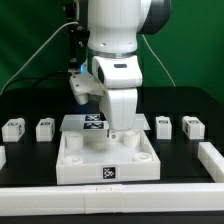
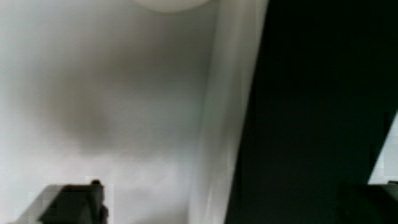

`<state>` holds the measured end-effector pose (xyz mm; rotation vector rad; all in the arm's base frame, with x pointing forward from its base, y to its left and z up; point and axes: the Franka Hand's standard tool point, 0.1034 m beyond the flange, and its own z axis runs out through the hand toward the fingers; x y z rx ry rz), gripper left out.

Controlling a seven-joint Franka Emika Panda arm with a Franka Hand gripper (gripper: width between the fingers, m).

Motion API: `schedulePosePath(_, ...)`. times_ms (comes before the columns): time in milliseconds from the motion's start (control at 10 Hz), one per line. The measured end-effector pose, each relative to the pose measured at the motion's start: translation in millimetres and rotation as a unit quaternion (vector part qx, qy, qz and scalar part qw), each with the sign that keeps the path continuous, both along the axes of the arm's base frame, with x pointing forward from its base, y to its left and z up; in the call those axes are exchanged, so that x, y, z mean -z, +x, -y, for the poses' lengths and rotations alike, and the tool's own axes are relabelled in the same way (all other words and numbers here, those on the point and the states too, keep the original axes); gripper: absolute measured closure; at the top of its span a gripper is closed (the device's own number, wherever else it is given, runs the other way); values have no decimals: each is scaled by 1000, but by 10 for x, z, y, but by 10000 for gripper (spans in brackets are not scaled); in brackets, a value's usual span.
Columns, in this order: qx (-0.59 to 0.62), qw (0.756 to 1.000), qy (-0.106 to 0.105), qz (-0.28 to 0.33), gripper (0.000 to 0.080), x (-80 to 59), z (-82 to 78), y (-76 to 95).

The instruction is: Assemble one leg

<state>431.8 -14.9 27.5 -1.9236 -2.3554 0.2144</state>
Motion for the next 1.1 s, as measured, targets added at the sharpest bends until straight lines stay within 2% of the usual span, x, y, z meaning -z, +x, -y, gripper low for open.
schedulePosePath(400, 15, 1000, 2, -12, 150, 100, 144, -88)
schedulePosePath(600, 20, 1000, 2, -16, 150, 134, 144, -102)
schedulePosePath(900, 23, 999, 3, -22, 551, 207, 167, -121)
schedulePosePath(1000, 23, 999, 3, -22, 551, 214, 169, -114)
schedulePosePath(1100, 24, 1000, 3, -17, 715, 188, 170, -76)
